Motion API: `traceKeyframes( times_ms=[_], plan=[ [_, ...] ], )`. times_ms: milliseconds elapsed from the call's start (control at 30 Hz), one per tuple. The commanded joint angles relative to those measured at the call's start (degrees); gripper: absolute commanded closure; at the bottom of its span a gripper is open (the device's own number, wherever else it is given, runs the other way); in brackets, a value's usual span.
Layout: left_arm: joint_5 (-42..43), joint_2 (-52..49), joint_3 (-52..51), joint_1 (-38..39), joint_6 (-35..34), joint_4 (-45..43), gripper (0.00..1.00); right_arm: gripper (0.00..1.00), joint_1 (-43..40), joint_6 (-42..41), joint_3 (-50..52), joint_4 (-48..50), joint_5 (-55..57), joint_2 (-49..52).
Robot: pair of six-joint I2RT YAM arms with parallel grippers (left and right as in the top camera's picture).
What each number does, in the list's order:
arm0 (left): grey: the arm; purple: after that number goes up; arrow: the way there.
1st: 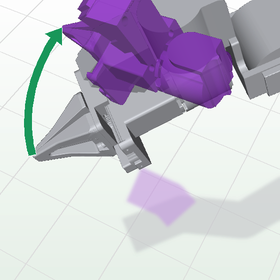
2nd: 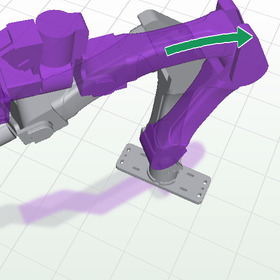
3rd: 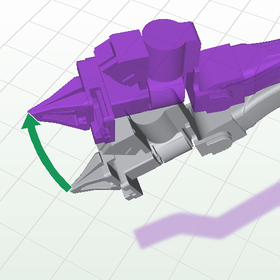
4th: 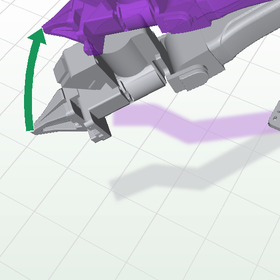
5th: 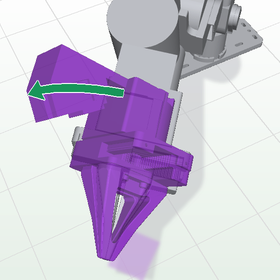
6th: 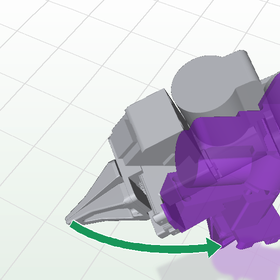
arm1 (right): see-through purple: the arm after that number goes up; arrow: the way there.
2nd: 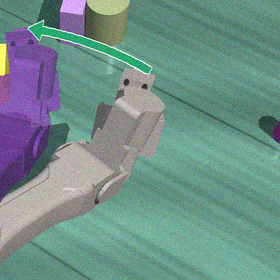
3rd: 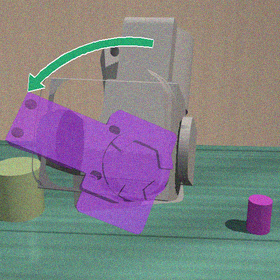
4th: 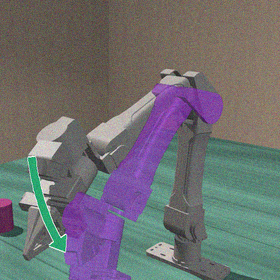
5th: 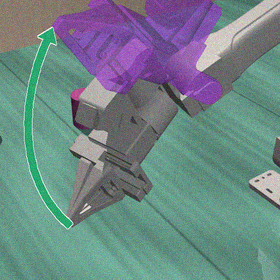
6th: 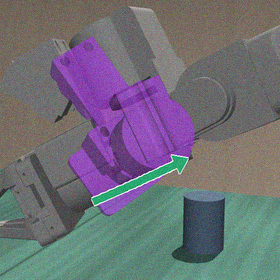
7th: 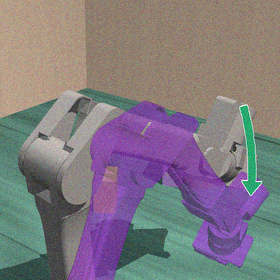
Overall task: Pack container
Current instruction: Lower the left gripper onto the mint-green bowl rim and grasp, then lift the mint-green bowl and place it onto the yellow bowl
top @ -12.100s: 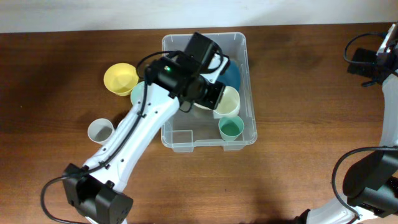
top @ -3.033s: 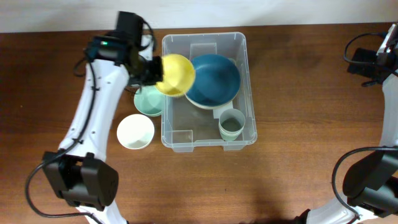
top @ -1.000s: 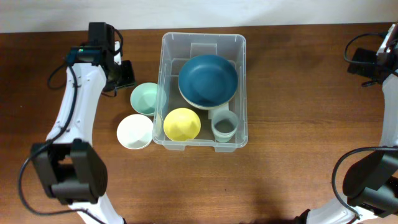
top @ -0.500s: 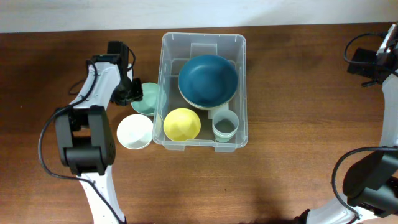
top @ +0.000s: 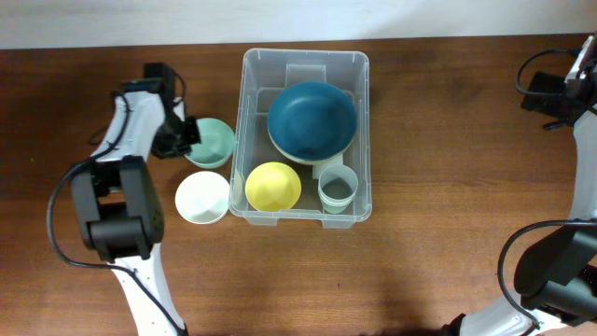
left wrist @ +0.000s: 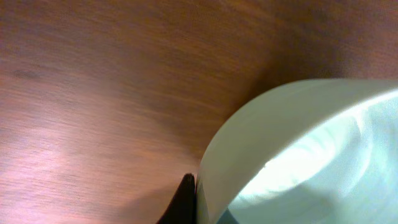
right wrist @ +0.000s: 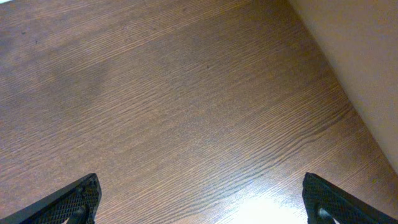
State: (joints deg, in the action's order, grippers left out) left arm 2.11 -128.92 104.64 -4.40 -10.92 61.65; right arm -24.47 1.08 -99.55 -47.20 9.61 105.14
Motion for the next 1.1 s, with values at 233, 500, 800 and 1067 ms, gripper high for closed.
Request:
traceKeyframes(
  times_ms=[233,500,800,1067],
  plan=[
    [0.5,8.7,16.7,2.0,3.1,8.8,0.99,0.01,-0.3,-0.7,-0.9,0.0,0.1,-1.4],
    [2.0,14.3,16.7,10.4,3.1,10.1,0.99,0.01,-0.3,-0.7,-0.9,0.0,0.1,-1.4],
    [2.8,14.3,16.4,19.0,3.1,16.6,1.0,0.01,-0.3,-0.7,-0.9,0.0,0.1,-1.4],
    [2.8,14.3,16.0,24.0,3.1,22.3,0.99,0.01,-0.3,-0.7,-0.9,0.0,0.1,-1.4]
  ],
)
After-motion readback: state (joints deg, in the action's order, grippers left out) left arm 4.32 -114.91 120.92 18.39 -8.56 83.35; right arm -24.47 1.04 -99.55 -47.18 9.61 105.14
